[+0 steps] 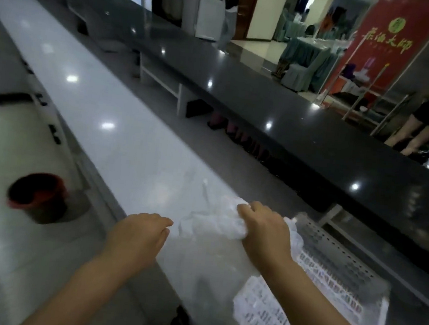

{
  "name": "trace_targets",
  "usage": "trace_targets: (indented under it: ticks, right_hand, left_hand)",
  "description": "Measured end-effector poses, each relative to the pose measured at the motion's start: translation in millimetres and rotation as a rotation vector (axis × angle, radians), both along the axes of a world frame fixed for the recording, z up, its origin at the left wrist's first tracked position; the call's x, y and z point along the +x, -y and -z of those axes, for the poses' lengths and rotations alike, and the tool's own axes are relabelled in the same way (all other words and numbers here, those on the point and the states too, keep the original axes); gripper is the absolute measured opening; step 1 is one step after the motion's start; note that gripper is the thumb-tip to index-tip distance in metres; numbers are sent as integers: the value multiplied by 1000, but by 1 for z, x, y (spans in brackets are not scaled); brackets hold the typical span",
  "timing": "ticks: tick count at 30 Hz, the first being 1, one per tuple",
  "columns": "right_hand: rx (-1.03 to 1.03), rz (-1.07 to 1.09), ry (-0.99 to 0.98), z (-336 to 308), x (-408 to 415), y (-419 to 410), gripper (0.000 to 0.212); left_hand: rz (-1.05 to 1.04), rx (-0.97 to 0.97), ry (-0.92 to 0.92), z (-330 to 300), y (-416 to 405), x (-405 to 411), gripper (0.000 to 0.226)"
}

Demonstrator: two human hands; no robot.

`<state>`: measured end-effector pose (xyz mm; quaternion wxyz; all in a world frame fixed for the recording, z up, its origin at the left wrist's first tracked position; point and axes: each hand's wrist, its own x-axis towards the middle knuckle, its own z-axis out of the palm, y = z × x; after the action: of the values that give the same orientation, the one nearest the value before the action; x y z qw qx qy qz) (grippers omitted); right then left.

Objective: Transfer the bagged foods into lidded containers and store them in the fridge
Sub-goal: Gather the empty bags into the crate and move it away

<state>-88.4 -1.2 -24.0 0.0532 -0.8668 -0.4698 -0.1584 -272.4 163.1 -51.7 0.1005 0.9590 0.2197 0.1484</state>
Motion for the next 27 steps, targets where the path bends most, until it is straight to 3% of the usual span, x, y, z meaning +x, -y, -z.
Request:
trace_targets:
  ticks: [4,8,12,14,16,22,25,27]
  right_hand:
    - [-41,-125,-12,9,-63,-101,39]
    - [-71,-262,-45,24,-132,-199,35]
    - [-112,-316,-102,45,-187,-274,39]
    - [-119,-338,-123,56,-205,-302,44]
    - [-180,-333,-159,64,-219,-326,47]
    - [-344,-314,-276,99,-219,-400,45]
    - [-359,-363,-279,103,-218,-451,29]
    - [-427,-243,-307,115,-215,-494,26]
  left_hand:
    - [-154,3,-49,6,-73,-89,32]
    - [-346,-89,-173,24,-148,-180,26]
    - [-475,-137,-169,49,-208,-253,52]
    - [-511,-163,-167,53,-228,-278,38]
    - [-530,-180,-187,57,-246,-296,29]
    - [-649,-245,-243,78,-303,-317,28]
    - [-683,-259,-261,82,-338,-315,28]
    - [-741,-279,-257,84,-368,-315,27]
